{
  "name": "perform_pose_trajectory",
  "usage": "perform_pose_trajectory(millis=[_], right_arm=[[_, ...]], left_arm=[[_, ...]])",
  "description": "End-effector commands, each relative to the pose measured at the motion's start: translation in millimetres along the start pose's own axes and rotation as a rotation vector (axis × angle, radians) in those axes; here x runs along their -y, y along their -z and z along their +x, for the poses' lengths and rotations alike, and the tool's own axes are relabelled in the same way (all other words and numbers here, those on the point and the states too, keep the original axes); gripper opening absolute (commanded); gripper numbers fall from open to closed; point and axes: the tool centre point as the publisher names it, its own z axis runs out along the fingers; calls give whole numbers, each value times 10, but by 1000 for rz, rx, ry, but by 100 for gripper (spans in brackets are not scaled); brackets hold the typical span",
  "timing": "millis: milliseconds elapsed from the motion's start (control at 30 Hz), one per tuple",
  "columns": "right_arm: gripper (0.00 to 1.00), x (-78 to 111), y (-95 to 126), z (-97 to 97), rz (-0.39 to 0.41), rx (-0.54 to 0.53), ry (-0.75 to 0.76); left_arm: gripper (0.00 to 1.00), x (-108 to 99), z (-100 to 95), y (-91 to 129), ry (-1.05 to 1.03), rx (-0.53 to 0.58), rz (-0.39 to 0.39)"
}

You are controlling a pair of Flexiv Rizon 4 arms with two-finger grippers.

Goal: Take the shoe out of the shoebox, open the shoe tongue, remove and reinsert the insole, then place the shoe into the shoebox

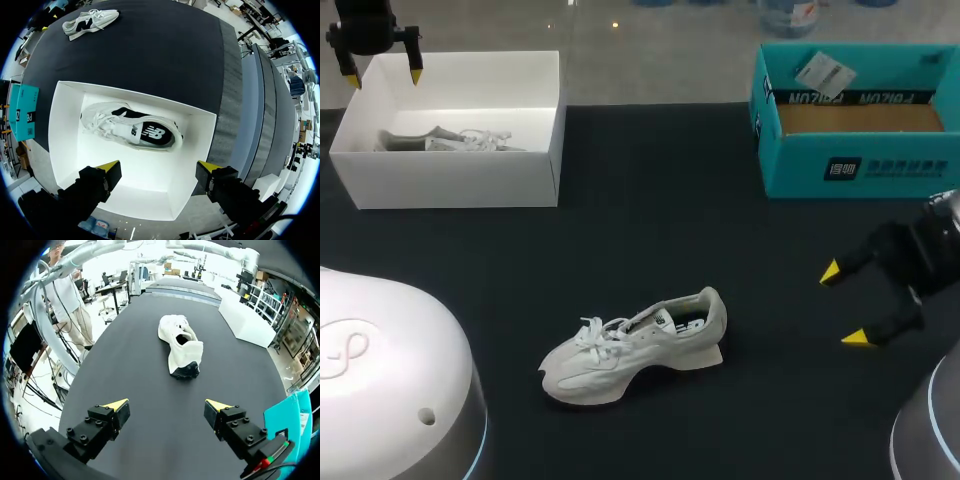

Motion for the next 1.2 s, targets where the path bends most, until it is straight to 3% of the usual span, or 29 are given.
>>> perform_pose_trajectory(millis=[33, 300, 433, 800, 1200], right_arm=[[100, 153, 105, 158, -18, -40, -50], [100, 429, 59, 184, -95, 149, -134], [100, 549, 15, 87, -107, 175, -131], [100, 748, -32, -97, -151, 165, -107], [100, 741, -13, -99, -155, 160, -110]], left_arm=[[100, 0, 4, 2, -1, -1, -1], [100, 0, 4, 2, -1, -1, -1], [100, 0, 4, 2, -1, -1, -1], [100, 0, 4, 2, -1, -1, -1], [100, 0, 4, 2, -1, -1, -1]])
